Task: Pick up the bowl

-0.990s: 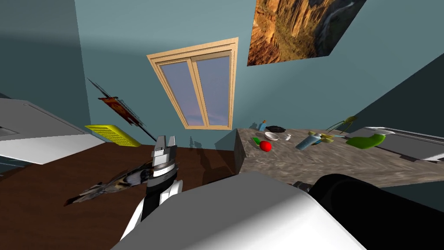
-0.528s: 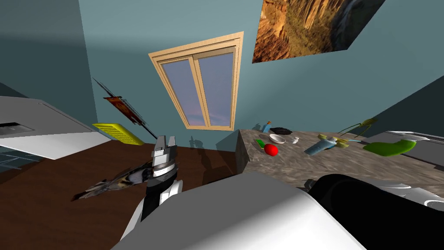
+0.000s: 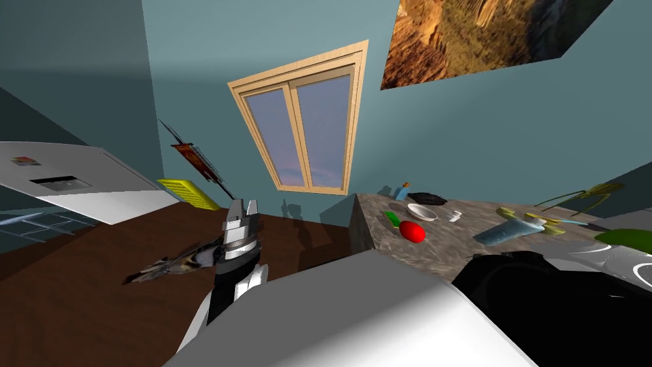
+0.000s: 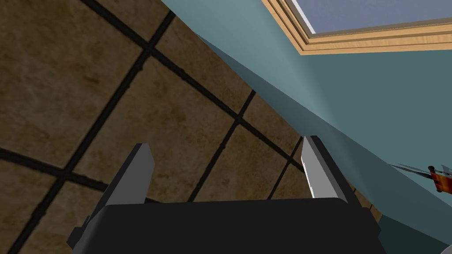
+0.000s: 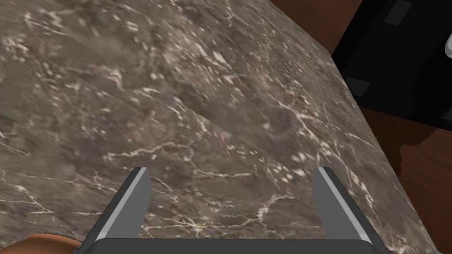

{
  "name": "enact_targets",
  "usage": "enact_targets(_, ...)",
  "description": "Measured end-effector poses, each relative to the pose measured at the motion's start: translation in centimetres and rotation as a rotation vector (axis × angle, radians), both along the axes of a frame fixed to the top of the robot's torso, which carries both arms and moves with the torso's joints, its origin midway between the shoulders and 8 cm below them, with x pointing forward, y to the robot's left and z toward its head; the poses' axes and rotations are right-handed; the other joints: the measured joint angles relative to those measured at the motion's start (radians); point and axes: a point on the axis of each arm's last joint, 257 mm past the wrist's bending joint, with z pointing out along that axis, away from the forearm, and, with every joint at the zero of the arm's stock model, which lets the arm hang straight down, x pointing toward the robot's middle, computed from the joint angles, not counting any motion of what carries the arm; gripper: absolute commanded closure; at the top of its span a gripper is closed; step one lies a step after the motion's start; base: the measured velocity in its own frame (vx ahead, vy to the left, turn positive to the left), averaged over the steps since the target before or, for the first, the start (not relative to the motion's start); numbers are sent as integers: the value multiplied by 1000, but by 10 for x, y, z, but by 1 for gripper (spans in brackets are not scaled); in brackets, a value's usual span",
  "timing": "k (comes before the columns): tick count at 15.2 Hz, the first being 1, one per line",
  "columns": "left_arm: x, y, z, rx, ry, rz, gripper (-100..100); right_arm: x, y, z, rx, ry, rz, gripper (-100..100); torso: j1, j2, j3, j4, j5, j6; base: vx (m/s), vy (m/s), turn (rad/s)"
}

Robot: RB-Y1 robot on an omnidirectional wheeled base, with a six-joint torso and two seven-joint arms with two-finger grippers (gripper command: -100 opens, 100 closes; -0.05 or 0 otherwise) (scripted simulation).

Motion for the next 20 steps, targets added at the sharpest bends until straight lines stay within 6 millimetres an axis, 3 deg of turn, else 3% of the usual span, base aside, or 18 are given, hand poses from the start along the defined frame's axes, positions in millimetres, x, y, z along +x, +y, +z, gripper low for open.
enact_targets(5,0,0,0,0,0,0,0,4,-47,44,-122,67,86,-100,-3,-3,-2,-1,-1,-1,178,-70,150)
enact_targets(8,0,0,0,0,0,0,0,3,-59,56,-157,93,125,-100,-6,-4,-2,-1,-2,0,213,-115,152)
enact_targets(12,0,0,0,0,0,0,0,-5,-49,50,-132,114,155,-100,2,3,2,1,-1,1,91,-15,26)
enact_targets(18,0,0,0,0,0,0,0,-24,-42,27,-118,116,119,-100,3,16,9,4,0,1,-35,-5,140)
enact_targets(19,0,0,0,0,0,0,0,-25,-43,26,-120,116,116,100,3,16,9,4,0,2,-7,0,6)
enact_targets(20,0,0,0,0,0,0,0,-24,-43,26,-120,116,116,100,4,15,9,4,0,2,-4,-1,11)
